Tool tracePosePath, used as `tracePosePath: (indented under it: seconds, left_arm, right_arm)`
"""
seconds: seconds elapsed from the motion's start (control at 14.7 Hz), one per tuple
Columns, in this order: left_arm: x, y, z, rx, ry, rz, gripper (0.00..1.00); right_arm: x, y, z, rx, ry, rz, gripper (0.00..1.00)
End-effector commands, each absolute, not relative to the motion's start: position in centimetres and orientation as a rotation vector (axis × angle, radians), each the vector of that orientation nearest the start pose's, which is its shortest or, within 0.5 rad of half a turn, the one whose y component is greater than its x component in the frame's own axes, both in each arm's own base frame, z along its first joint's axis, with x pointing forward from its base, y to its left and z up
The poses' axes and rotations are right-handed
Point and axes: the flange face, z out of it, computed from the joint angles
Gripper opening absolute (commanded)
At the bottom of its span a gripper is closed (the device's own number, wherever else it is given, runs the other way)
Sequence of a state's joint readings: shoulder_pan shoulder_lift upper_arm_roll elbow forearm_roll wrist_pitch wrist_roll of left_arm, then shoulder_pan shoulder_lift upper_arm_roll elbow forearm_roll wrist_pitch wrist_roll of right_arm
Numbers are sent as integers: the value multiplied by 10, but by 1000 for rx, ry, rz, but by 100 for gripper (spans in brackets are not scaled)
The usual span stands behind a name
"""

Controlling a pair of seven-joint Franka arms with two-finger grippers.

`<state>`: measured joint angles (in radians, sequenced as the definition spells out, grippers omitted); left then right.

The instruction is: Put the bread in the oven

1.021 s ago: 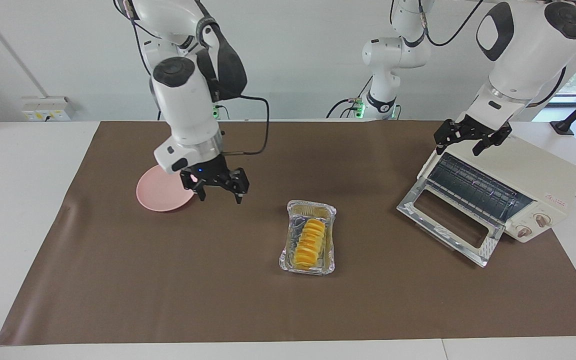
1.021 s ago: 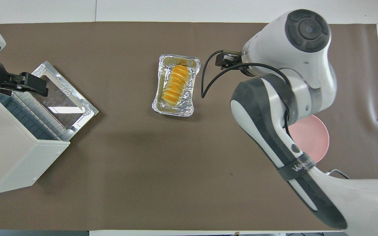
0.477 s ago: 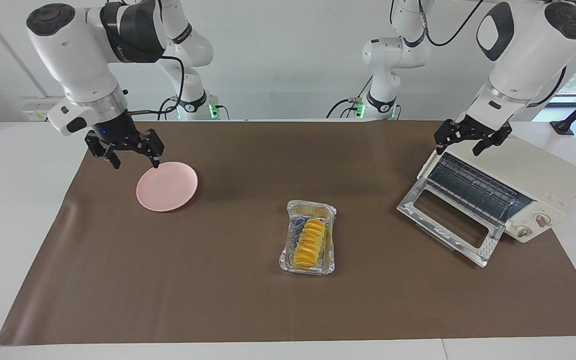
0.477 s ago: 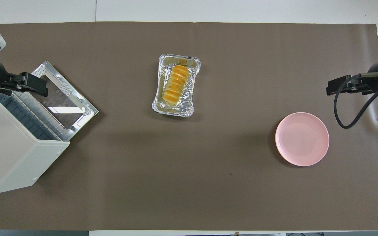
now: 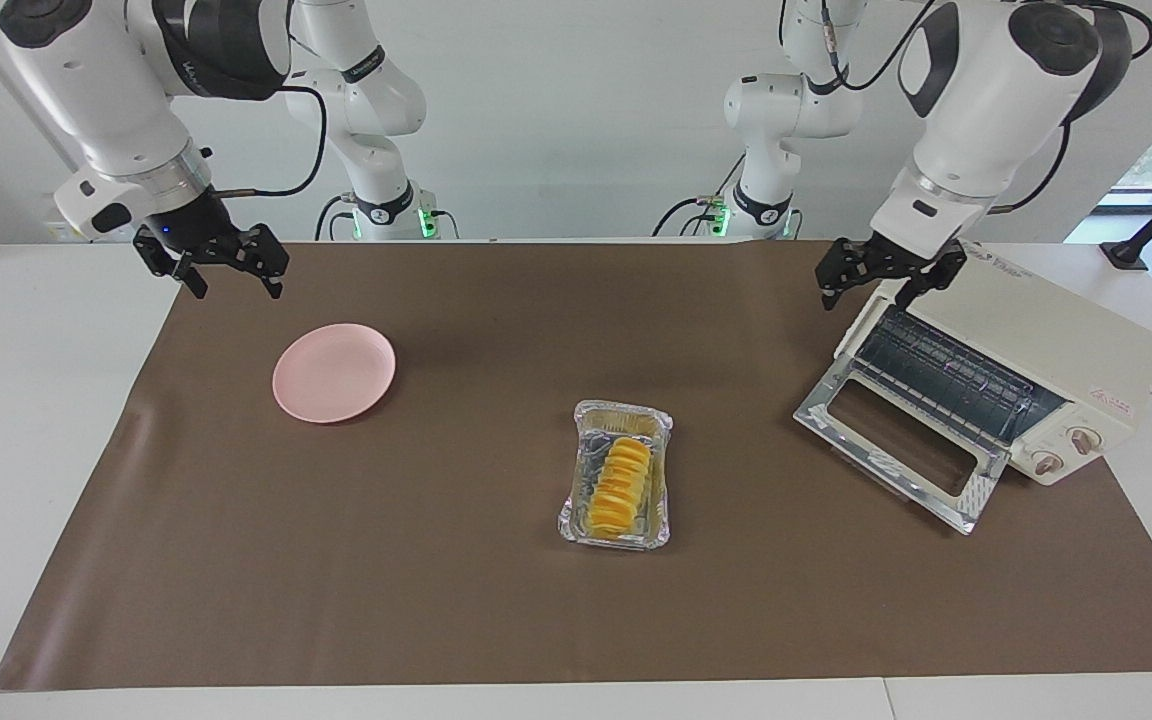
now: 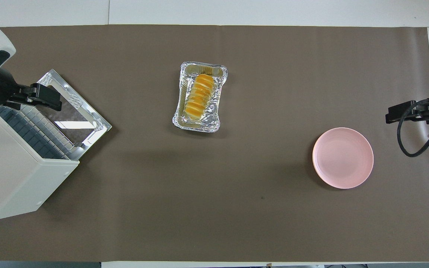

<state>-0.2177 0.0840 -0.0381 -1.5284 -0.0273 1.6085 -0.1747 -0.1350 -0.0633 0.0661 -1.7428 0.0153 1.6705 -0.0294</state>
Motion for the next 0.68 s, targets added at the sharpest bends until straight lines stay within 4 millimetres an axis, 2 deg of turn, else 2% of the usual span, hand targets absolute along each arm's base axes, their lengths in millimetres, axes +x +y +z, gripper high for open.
tracePosePath:
  seconds: [0.0,0.07,0.14,0.2,0.27,0.34,0.41,0.61]
  left_arm:
    - [561,-171,601,-3188,132,-48,100]
    - [568,-182,593,-3179,157,-11,100]
    - [587,-213,582,-3158,224,81,100]
    - [602,-243,582,-3149,279,104,100]
    - [617,-268,572,-3139,317,124,100]
    - [622,-287,563,-3132,353,121,100]
    - [622,-298,559,-3130,372,117,100]
    - [613,-340,547,-3120,462,88,100]
  right_arm:
    - [533,-45,590,-3136,73,53,100]
    - [533,-45,589,-3135,90,60,100]
    - [532,-46,587,-3134,159,65,100]
    - [533,-47,587,-3135,177,61,100]
    - [533,-47,588,-3137,179,54,100]
    - [533,-47,589,-3137,179,49,100]
    - [534,-48,589,-3148,178,45,100]
    - [534,-52,590,-3176,176,30,100]
